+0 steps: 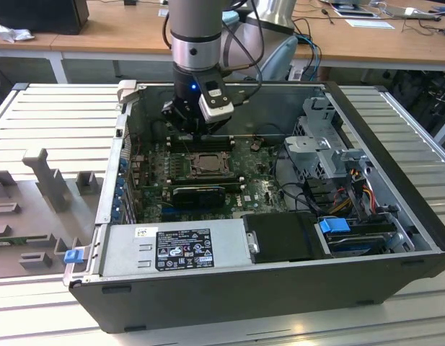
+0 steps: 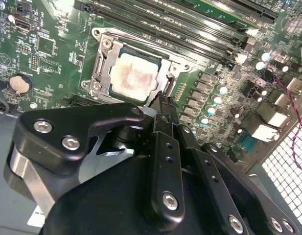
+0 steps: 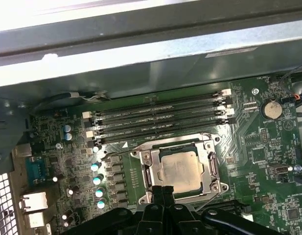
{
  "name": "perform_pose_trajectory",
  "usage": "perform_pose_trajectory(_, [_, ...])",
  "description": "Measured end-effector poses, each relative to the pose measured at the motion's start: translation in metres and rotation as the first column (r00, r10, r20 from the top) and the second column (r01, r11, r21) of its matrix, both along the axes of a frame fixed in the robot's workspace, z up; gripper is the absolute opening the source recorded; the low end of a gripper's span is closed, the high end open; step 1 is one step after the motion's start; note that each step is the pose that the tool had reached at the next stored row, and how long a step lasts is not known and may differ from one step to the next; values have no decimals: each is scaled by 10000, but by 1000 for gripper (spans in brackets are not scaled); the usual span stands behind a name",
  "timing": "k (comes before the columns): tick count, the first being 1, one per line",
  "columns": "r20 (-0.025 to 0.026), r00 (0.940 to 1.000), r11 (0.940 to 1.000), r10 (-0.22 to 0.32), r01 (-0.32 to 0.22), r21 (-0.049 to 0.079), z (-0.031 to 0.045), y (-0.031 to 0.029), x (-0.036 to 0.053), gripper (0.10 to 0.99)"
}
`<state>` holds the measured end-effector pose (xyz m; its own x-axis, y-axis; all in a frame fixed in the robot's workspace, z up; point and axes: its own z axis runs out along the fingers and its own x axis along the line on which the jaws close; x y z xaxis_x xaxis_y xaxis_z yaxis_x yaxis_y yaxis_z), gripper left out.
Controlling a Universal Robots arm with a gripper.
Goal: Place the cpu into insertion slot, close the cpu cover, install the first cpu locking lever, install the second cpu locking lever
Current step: 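Install the first cpu locking lever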
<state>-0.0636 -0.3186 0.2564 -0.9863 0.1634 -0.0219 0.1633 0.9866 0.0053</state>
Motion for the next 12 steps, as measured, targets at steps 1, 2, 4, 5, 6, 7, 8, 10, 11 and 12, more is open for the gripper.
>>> perform_pose_trajectory(1, [1, 10000, 10000, -1, 1, 2, -1, 1, -23, 106])
perform_pose_trajectory(2, [0, 10000, 10000, -1, 1, 2, 0, 1, -40, 106])
perform_pose_trajectory(4, [1, 10000, 10000, 2, -2, 9, -1, 1, -115, 106])
perform_pose_trajectory(5, [1, 10000, 10000, -2, 2, 20, -1, 1, -173, 106])
perform_pose_trajectory(6, [1, 10000, 10000, 17, -17, 36, -3, 1, -231, 106])
perform_pose_trajectory(7, [3, 9999, 9999, 132, -132, 50, -7, 1, -234, 106])
perform_pose_trajectory(8, [2, 9996, 9996, 291, -291, 50, -9, 1, -235, 106])
perform_pose_trajectory(10, [1, 9977, 9977, 682, -682, 51, -14, 1, -235, 106])
perform_pose_trajectory(11, [1, 9966, 9966, 820, -820, 56, -16, 2, -241, 106])
perform_pose_trajectory(12, [2, 9962, 9962, 867, -867, 61, -18, 10, -257, 106])
